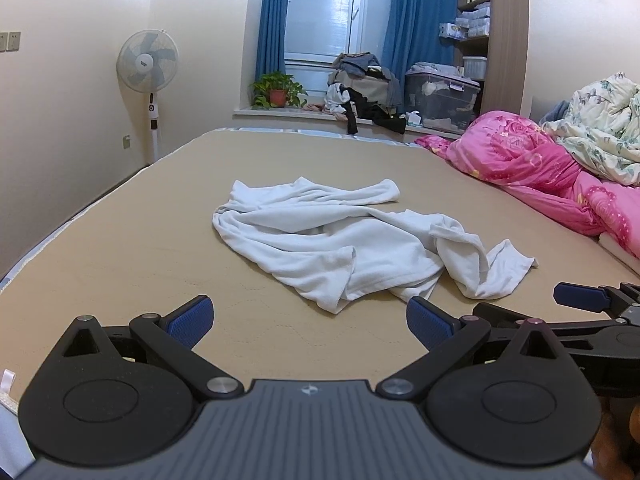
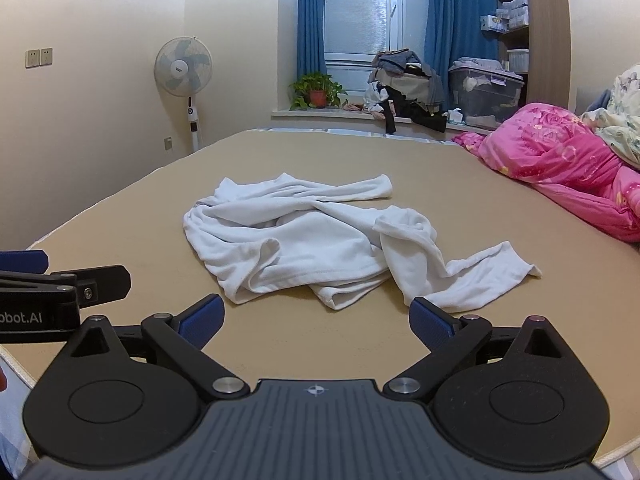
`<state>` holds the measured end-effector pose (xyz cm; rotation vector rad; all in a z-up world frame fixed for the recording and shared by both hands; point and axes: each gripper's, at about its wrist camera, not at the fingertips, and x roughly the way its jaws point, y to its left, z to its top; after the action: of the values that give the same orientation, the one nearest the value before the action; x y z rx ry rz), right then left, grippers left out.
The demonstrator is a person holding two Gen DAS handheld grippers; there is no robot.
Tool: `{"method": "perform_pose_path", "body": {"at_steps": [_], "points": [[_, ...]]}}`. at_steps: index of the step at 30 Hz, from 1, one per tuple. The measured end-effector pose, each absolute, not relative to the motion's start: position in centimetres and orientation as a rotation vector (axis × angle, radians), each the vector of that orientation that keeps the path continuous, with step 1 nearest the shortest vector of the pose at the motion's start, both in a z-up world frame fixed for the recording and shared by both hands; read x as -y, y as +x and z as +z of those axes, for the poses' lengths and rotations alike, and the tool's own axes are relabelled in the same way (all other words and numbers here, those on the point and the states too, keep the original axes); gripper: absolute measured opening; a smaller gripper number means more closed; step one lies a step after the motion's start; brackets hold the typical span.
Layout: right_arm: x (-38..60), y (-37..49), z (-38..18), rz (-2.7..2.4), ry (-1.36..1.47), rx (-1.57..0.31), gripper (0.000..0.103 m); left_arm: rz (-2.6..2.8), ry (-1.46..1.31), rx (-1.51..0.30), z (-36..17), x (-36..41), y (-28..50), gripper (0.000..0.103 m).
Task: Fold small clothes
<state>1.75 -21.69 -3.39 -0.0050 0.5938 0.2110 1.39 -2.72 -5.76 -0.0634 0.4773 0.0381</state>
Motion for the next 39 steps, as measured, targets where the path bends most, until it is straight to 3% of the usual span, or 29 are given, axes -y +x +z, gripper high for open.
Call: {"method": "perform_pose_path", "body": {"at_steps": [39], "points": [[20.8, 2.8, -4.8, 0.215, -0.014, -0.600, 0.097, 0.037, -0.066, -0.480, -5.5, 2.5, 1.4, 0.103]]}}
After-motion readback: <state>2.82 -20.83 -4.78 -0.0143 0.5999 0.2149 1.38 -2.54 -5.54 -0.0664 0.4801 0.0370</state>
